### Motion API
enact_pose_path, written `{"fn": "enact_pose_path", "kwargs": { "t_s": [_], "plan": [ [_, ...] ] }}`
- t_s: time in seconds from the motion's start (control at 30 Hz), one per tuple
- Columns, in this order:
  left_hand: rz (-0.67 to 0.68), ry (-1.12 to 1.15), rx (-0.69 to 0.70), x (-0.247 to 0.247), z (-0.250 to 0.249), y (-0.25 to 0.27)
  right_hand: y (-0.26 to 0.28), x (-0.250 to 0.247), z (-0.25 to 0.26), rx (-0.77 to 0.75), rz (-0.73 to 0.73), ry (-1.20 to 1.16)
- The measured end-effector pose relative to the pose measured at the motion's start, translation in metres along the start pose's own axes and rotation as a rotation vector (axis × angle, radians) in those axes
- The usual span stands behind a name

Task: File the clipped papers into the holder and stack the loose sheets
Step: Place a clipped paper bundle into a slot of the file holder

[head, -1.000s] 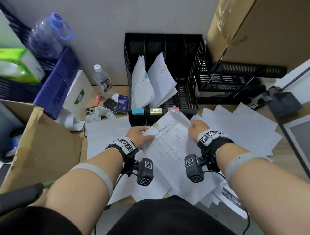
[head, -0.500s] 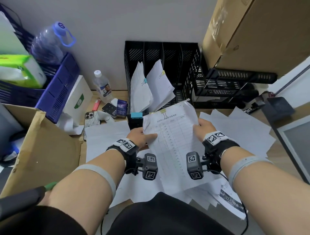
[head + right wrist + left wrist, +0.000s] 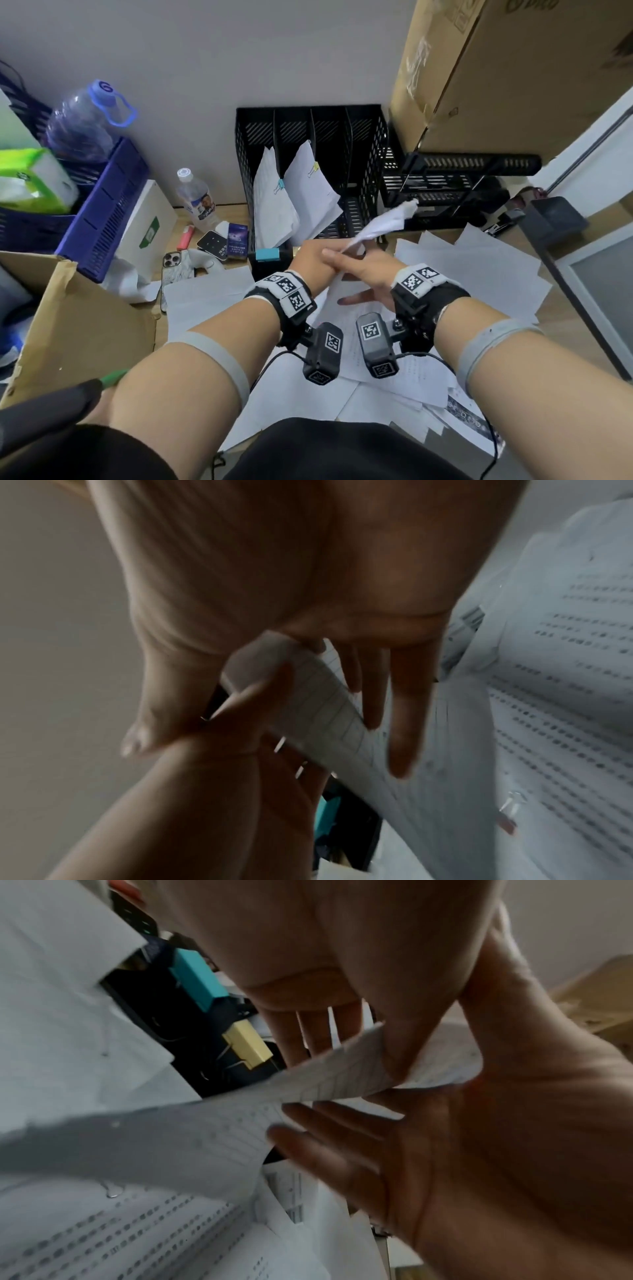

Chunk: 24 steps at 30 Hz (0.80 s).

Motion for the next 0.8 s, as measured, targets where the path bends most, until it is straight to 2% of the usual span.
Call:
{"fn": "enact_pose_path", "kwargs": {
  "t_s": [0.13, 0.23, 0.3, 0.4, 0.5, 0.67, 0.8],
  "plan": [
    [0.095, -0.054, -0.031, 0.013, -0.001, -0.014, 0.001, -0.038, 0.012, 0.012, -0.264, -0.154],
    [0.033, -0.022, -0.109, 0.01, 0.006, -0.028, 0.002, -0.061, 0.025, -0.022, -0.388, -0.084],
    [-0.019, -0.261, -0.11, -0.001, 0.006, -0.041, 0.003, -0.067, 0.036, -0.082, -0.426, 0.051],
    [0.052, -0.849, -0.072, -0.011, -0.003, -0.058, 0.003, -0.072, 0.048, -0.125, -0.451, 0.196],
    [0.134, -1.157, -0.102, -0.012, -0.002, -0.075, 0.002, -0.076, 0.057, -0.143, -0.436, 0.215],
    [0.069, -1.213, -0.286, -0.027, 0.018, -0.09, 0.0, -0.077, 0.075, -0.208, -0.334, 0.209],
    [-0.018, -1.14, -0.249, -0.041, 0.016, -0.088, -0.006, -0.066, 0.089, -0.28, -0.221, 0.267]
  ]
}}
Point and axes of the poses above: each hand's wrist, its own y-axis away from the middle knuckle, its own x-axis out of the palm, z = x × y, the point moved 7 cm from there along -y, towards the middle knuckle, and after that the axes turned 6 degrees about x, right-handed, at the moved point
